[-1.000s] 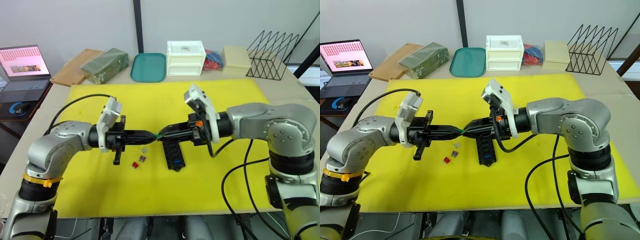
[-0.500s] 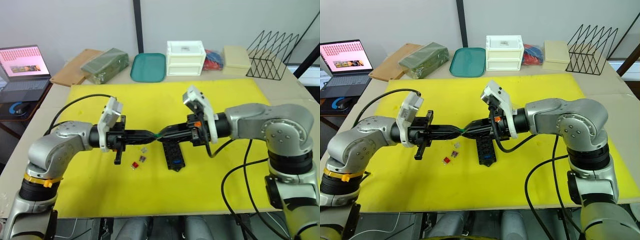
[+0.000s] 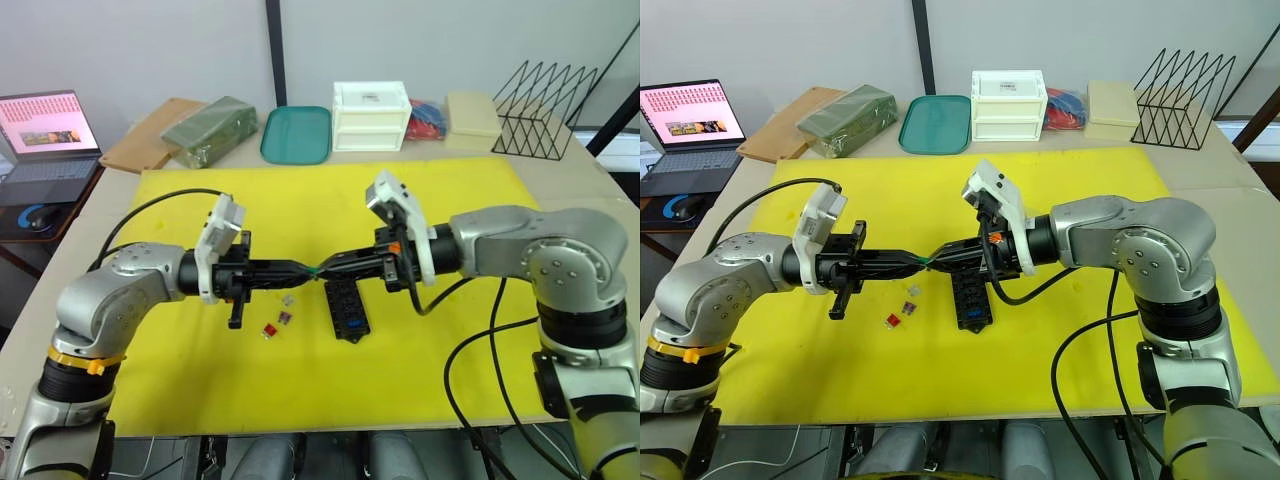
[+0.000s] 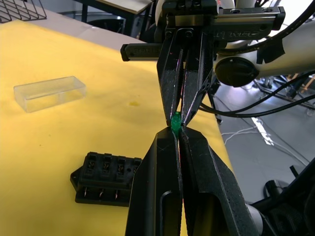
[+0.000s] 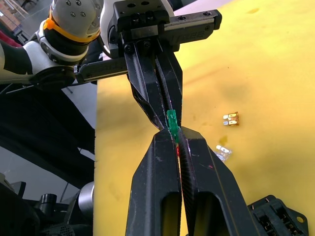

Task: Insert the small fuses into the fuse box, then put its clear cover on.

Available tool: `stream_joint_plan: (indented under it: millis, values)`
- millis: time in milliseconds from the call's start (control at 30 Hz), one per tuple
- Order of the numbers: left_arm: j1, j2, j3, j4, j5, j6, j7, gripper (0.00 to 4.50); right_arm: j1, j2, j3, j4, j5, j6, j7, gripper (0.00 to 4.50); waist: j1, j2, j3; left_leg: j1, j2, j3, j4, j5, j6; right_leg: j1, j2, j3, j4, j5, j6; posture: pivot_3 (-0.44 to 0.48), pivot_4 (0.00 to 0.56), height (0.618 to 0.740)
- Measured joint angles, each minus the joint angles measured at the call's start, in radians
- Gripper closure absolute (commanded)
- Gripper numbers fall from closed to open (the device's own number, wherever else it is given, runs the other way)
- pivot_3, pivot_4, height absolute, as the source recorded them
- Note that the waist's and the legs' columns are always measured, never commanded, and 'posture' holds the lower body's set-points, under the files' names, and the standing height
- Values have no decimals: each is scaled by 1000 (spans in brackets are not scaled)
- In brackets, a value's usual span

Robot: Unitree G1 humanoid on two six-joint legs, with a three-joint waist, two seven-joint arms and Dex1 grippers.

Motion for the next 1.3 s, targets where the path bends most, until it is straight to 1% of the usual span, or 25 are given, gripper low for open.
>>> stream_joint_plan:
  millis: [67,167,233,300,367,433,500,533,667,800,967,1300]
  values:
    - [0,0,0,0,1,0,2,4500,0,-3,4,0,-6,-5,5,4472,0,0,0,0,0,0,0,0,0,0,0,0,0,0,0,0,150,740]
    - [-4,14,-27,0,29,-1,13,3780,0,-39,49,-6,-42,-43,38,4500,1,0,0,0,0,0,0,0,0,0,0,0,0,0,0,0,150,740]
    - [-1,52,-70,-1,89,-19,10,3089,8,-104,111,-30,-103,-111,92,4500,1,0,0,0,0,0,0,0,0,0,0,0,0,0,0,0,150,740]
    - [37,84,-112,-10,156,-78,-11,2343,53,-185,175,-54,-222,-264,170,4500,1,0,0,0,0,0,-1,0,0,0,0,0,-1,0,0,0,150,740]
    - [78,99,-166,-12,220,-140,-31,1600,113,-233,231,-52,-350,-442,240,4500,1,0,0,0,0,1,-1,0,0,0,0,0,-1,0,0,0,150,740]
    - [109,97,-206,-11,273,-195,-34,912,147,-251,271,-35,-429,-555,297,4500,0,0,0,0,0,1,-1,0,0,0,0,0,-1,0,0,0,150,740]
    - [130,84,-227,-8,315,-241,-29,229,166,-257,288,-15,-479,-625,343,4500,1,0,0,0,0,1,-1,0,0,0,0,0,-1,0,0,0,150,740]
    - [140,76,-233,-5,332,-258,-25,53,169,-258,294,-8,-497,-650,362,4500,1,0,0,0,0,1,-1,0,0,0,0,0,-1,0,0,0,150,740]
    - [152,36,-245,5,390,-312,13,53,192,-264,314,20,-567,-730,423,4500,5,0,0,0,0,0,-1,0,0,0,0,0,-1,0,0,0,150,740]
    - [155,-1,-253,6,419,-332,44,53,207,-264,330,49,-624,-773,464,4500,4,0,0,0,0,0,0,0,0,0,0,0,-1,0,0,0,150,740]
    - [155,-11,-265,9,439,-345,52,53,208,-258,330,71,-666,-790,489,4500,3,0,0,0,0,0,-1,0,0,0,0,0,-1,0,0,0,150,740]
    - [155,-20,-273,22,460,-356,53,53,219,-253,326,82,-695,-797,500,4500,4,0,0,0,0,0,0,0,0,0,0,0,-1,0,0,0,150,740]
